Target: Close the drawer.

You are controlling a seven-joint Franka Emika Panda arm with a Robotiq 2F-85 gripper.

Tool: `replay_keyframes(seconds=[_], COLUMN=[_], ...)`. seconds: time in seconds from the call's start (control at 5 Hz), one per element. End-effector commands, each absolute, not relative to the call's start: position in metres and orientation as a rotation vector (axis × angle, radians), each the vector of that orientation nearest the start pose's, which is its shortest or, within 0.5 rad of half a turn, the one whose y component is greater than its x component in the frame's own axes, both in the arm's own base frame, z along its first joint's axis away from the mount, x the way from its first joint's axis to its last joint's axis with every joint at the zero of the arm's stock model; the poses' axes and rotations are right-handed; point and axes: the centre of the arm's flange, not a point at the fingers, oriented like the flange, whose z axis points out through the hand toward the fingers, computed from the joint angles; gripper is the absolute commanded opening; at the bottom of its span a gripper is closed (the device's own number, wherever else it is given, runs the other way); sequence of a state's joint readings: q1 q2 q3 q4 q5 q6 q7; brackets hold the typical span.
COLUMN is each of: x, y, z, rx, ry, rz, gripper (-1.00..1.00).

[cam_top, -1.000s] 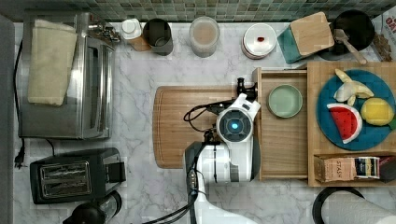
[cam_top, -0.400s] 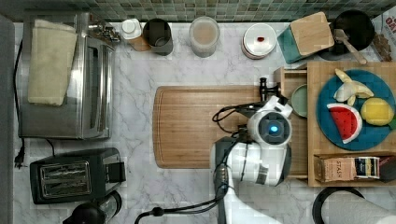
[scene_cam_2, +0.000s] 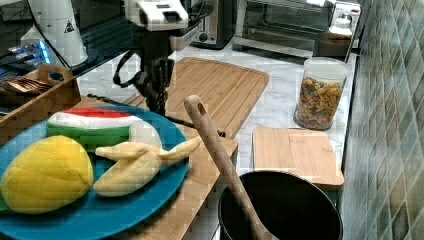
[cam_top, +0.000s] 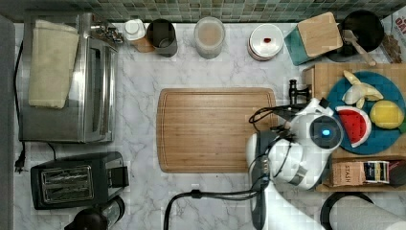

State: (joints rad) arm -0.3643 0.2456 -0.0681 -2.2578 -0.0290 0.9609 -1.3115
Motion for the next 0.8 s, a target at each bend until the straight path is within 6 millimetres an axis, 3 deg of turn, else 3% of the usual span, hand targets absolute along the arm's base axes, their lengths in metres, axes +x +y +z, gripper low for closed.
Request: replay_keyframes(seconds=[0.2, 0.8], x=[0.4642, 0.464], y=[-0.3922, -0.3923], z=[0.3415, 0.3415], rx=[-3.285, -3.285], ry=[0.046, 0.047], rz=[-0.239, -0.239], gripper=[-1.0, -1.0])
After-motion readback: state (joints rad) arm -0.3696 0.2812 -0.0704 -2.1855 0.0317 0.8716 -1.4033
